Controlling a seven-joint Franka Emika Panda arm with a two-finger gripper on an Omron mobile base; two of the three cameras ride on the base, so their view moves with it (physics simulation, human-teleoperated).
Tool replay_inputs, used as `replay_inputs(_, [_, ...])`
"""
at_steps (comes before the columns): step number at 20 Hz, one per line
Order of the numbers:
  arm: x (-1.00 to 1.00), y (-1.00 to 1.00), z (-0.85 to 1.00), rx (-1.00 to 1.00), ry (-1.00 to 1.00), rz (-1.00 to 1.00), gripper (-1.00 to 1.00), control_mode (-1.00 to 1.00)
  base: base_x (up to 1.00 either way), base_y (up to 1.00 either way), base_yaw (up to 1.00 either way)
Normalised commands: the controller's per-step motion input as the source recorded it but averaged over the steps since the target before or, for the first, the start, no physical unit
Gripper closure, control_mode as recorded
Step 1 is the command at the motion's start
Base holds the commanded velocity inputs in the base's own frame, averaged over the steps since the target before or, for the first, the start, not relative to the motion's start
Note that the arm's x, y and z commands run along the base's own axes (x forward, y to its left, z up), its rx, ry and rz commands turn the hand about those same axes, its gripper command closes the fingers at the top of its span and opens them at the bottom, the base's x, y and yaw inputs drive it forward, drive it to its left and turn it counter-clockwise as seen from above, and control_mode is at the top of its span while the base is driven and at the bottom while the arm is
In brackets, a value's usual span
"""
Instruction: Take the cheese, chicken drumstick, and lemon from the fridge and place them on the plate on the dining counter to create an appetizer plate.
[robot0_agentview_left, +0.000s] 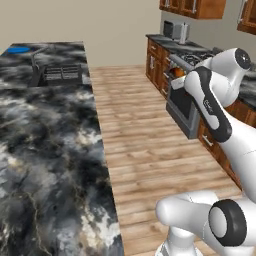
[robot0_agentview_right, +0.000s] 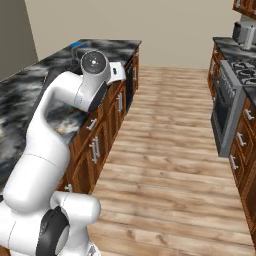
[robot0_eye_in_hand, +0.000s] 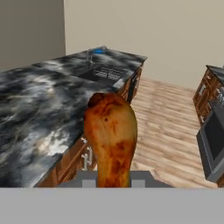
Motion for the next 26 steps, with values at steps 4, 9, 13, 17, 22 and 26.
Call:
replay_inputs(4, [0.0, 0.0, 0.0, 0.0, 0.0, 0.0, 1.0, 1.0, -0.58, 1.0, 0.09])
replay_inputs(9, [0.0, 0.0, 0.0, 0.0, 0.0, 0.0, 1.0, 1.0, -1.0, 0.75, 0.07])
replay_inputs(13, [0.0, 0.0, 0.0, 0.0, 0.0, 0.0, 1.0, 1.0, -1.0, 0.37, 0.06])
replay_inputs(17, [0.0, 0.0, 0.0, 0.0, 0.0, 0.0, 1.0, 1.0, -1.0, 0.0, -0.07])
replay_inputs(22, [0.0, 0.0, 0.0, 0.0, 0.0, 0.0, 1.0, 1.0, -1.0, -0.01, -0.31])
replay_inputs(26, [0.0, 0.0, 0.0, 0.0, 0.0, 0.0, 1.0, 1.0, -1.0, 0.0, -0.32])
